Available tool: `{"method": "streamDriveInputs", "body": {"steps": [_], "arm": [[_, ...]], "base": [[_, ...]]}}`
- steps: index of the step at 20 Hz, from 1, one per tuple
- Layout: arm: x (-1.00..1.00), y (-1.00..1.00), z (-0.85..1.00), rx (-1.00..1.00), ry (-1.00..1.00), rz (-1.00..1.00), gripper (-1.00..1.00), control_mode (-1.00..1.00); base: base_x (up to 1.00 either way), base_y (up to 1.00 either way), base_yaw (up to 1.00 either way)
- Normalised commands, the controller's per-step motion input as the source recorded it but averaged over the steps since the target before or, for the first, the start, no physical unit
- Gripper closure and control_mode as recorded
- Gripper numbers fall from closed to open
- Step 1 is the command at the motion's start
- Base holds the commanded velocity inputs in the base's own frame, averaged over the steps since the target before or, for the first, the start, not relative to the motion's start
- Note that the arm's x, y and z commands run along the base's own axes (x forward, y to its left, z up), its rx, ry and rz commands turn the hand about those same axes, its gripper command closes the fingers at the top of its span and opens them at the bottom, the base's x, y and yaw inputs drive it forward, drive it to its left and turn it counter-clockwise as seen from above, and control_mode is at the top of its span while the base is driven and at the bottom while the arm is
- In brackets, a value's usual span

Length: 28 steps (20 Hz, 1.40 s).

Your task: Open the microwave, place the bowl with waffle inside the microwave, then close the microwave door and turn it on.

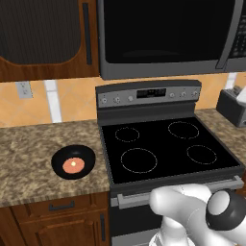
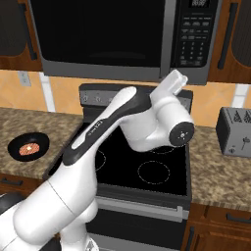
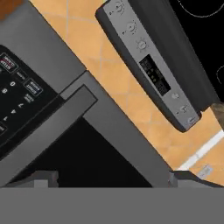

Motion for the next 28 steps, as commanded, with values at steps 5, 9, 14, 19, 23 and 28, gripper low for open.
{"method": "streamDriveInputs", "body": {"steps": [5, 9, 14, 19, 23, 28], "arm": [[0.69, 0.04, 0.11, 0.24, -0.02, -0.08, -1.00, -1.00], [0.60, -0.02, 0.09, 0.16, -0.10, -0.01, -1.00, -1.00], [0.18, -0.39, 0.09, 0.22, -0.10, 0.02, -1.00, -1.00], [0.57, -0.06, 0.05, 0.13, 0.00, 0.05, -1.00, -1.00], [0.40, 0.00, 0.16, 0.04, 0.00, 0.05, -1.00, -1.00], [0.41, 0.00, 0.16, 0.01, -0.03, 0.04, -1.00, -1.00]], "base": [[0.00, 0.00, 0.00], [0.00, 0.00, 0.00], [0.00, 0.00, 0.00], [0.00, 0.00, 0.00], [0.00, 0.00, 0.00], [0.00, 0.00, 0.00]]}}
